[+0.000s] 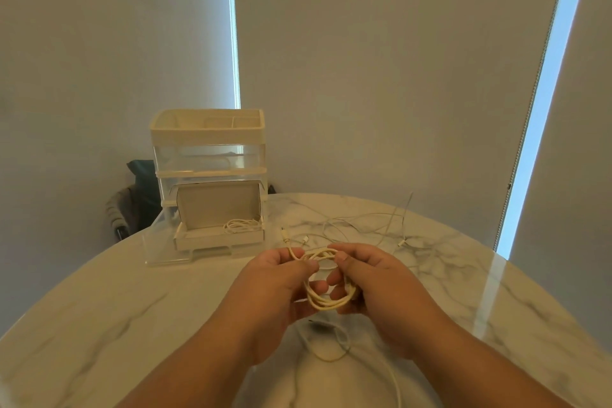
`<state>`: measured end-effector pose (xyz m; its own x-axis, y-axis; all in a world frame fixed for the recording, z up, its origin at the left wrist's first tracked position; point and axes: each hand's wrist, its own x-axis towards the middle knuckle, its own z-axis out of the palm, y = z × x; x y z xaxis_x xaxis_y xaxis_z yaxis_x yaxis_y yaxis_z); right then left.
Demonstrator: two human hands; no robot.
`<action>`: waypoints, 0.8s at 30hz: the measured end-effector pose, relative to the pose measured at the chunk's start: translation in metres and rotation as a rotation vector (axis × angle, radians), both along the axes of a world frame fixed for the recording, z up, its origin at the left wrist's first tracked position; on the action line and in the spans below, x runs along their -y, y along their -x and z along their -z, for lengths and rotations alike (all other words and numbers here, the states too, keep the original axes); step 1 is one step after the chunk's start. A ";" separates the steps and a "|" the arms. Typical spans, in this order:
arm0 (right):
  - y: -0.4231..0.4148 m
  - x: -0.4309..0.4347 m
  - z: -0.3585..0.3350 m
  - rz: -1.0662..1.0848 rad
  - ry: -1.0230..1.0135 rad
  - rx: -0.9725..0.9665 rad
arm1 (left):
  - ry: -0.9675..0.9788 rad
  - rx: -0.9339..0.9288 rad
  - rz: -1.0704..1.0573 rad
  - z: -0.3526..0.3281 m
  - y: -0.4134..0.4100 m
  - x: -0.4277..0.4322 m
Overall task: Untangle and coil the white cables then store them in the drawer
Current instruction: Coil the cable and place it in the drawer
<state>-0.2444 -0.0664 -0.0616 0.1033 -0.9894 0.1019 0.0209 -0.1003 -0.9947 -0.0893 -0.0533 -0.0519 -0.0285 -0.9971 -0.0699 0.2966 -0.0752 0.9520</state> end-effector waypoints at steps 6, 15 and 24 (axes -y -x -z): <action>0.004 0.002 0.000 -0.001 0.086 -0.022 | 0.036 -0.061 -0.102 -0.001 0.001 0.001; 0.004 0.004 0.001 0.030 0.080 0.001 | 0.113 0.000 -0.038 -0.001 0.003 -0.002; 0.004 0.007 0.003 -0.011 0.066 0.042 | 0.135 0.012 -0.075 -0.006 0.003 -0.007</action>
